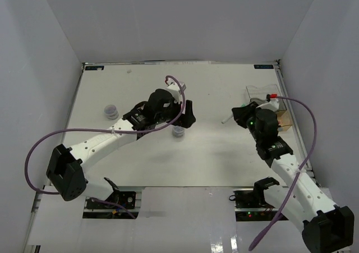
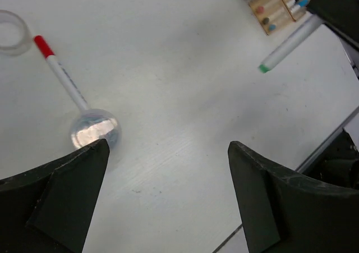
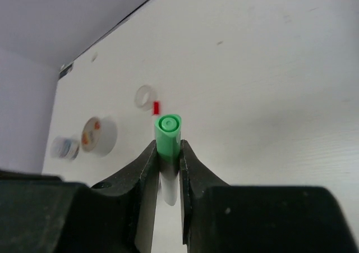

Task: Sort the stationery into containers
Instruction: Place the pen in the storage box.

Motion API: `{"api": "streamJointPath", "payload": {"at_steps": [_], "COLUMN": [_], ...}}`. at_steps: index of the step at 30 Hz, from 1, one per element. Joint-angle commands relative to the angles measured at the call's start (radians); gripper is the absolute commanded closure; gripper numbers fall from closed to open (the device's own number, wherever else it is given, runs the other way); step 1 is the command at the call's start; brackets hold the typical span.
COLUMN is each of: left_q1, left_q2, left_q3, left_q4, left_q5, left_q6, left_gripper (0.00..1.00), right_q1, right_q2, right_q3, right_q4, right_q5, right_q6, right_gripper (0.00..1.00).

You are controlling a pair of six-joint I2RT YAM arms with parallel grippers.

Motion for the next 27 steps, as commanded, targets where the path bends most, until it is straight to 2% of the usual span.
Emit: {"api": "streamJointPath", "payload": {"at_steps": [1, 5, 6, 7, 9, 12, 14, 18, 27], "left_q1": [0.07, 0.225, 0.293, 0.324, 0.387, 0.423, 0.461, 0.467, 0.47], "left_q2": [0.0, 0.014, 0.008, 0.003, -0.023, -0.082, -0.092, -0.109, -0.107], "left_q3": [0.087, 0.097, 0.087, 0.077, 0.031, -0.079, -0.095, -0.112, -0.111], "left_q4": [-0.135, -0.211, -0.211, -0.211, -0.191, -0.097, -0.095, -0.096, -0.099], "left_q5": [-0.097, -0.03, -0.004, 0.025, 0.045, 0.047, 0.064, 0.039, -0.002], "left_q6": [-0.016, -0.008, -0.008, -0.004, 0.004, 0.013, 0.007, 0.004, 0.013], "left_gripper": [0.02, 0.02, 0.02, 0.02, 0.02, 0.02, 0.02, 0.02, 0.02], "right_q1": [-0.195, -0.386, -0.424, -0.513, -0.613, -0.69, -0.73, -0.782, -0.797], "right_q2": [-0.054, -0.051, -0.044, -0.026, -0.009, 0.025, 0.056, 0.102, 0.235], "right_q3": [-0.008, -0.001, 0.004, 0.007, 0.01, 0.021, 0.036, 0.053, 0.091], "right_q4": [-0.122, -0.147, -0.15, -0.156, -0.156, -0.151, -0.15, -0.128, -0.044], "right_q5": [0.089, 0.083, 0.054, 0.037, -0.001, -0.008, -0.005, -0.029, -0.087], "right_q6": [0.003, -0.043, -0.045, -0.045, -0.029, -0.017, -0.017, -0.017, 0.035], "right_gripper": [0.92, 0.92, 0.92, 0.92, 0.92, 0.92, 0.92, 0.92, 0.92]}}
